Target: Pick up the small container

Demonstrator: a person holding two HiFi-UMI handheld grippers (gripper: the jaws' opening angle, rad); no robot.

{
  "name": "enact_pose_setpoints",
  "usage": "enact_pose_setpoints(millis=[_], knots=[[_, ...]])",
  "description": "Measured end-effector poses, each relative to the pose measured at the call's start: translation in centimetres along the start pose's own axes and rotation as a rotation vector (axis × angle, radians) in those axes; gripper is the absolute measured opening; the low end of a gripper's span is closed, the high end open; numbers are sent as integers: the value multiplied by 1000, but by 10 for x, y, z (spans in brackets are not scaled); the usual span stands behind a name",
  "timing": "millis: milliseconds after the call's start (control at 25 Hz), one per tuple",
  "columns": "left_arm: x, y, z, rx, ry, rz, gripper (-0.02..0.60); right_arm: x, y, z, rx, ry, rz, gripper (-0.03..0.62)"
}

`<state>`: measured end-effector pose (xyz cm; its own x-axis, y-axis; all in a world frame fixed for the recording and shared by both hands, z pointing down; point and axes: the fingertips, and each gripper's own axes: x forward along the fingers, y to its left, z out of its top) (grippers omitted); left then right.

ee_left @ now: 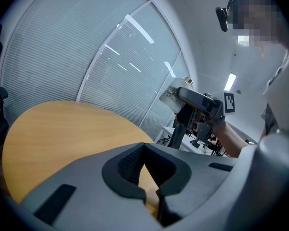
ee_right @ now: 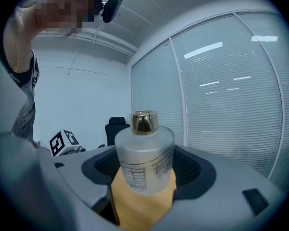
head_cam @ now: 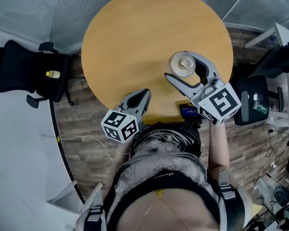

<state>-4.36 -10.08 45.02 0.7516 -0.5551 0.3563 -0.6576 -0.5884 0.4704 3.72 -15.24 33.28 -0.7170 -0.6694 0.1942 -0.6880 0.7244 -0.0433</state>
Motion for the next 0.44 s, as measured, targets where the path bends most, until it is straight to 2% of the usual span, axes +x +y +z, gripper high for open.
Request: enact_pose_setpoints(millis=[440], knots=[[0, -2, -3, -1, 5, -2, 3, -2, 2, 0, 0, -4, 2, 337]])
